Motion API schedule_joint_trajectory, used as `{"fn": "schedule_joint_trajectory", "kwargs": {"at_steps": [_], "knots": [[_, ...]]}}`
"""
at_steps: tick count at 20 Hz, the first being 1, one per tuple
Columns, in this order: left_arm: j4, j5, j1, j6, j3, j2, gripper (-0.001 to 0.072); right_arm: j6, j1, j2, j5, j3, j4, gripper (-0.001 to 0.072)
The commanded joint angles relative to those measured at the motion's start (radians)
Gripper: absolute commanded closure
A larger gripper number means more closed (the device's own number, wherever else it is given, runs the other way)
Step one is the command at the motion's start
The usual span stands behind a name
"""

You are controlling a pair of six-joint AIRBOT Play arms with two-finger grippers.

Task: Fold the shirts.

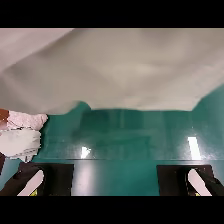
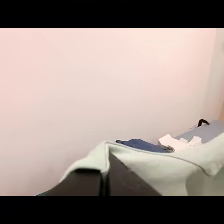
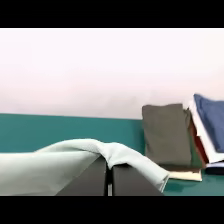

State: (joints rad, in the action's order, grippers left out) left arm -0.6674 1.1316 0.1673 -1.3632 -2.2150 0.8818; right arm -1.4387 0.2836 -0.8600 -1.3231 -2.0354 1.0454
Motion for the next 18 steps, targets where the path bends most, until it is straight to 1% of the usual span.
{"fn": "schedule_joint_trajectory", "kwargs": {"at_steps": [1, 4, 6, 9, 12, 14, 15, 16, 18], "knots": [[-0.004, 0.01, 0.0, -0.028, 0.035, 0.002, 0.0681, -0.02, 0.026, -0.05, -0.071, -0.085, -0.008, 0.0698], [-0.021, 0.042, 0.0, -0.026, 0.256, 0.021, 0.068, -0.029, -0.05, -0.13, -0.14, 0.039, -0.004, 0.0698], [-0.042, 0.095, 0.0, -0.024, 0.373, 0.079, 0.068, -0.037, -0.138, -0.228, -0.205, 0.126, 0.016, 0.0698], [-0.083, 0.167, 0.0, -0.024, 0.494, 0.23, 0.068, -0.062, -0.248, -0.393, -0.277, 0.23, 0.13, 0.0697], [-0.117, 0.2, -0.041, -0.014, 0.566, 0.422, 0.068, -0.069, -0.303, -0.57, -0.322, 0.291, 0.16, 0.0698], [-0.168, 0.187, -0.094, 0.015, 0.574, 0.559, 0.068, -0.071, -0.314, -0.686, -0.315, 0.298, 0.16, 0.0698], [-0.183, 0.167, -0.114, 0.032, 0.574, 0.621, 0.068, -0.071, -0.314, -0.738, -0.289, 0.298, 0.159, 0.0698], [-0.187, 0.122, -0.125, 0.05, 0.574, 0.68, 0.068, -0.071, -0.314, -0.78, -0.247, 0.298, 0.16, 0.0698], [-0.186, -0.003, -0.126, 0.087, 0.574, 0.764, 0.068, -0.071, -0.296, -0.85, -0.118, 0.298, 0.159, 0.0698]]}}
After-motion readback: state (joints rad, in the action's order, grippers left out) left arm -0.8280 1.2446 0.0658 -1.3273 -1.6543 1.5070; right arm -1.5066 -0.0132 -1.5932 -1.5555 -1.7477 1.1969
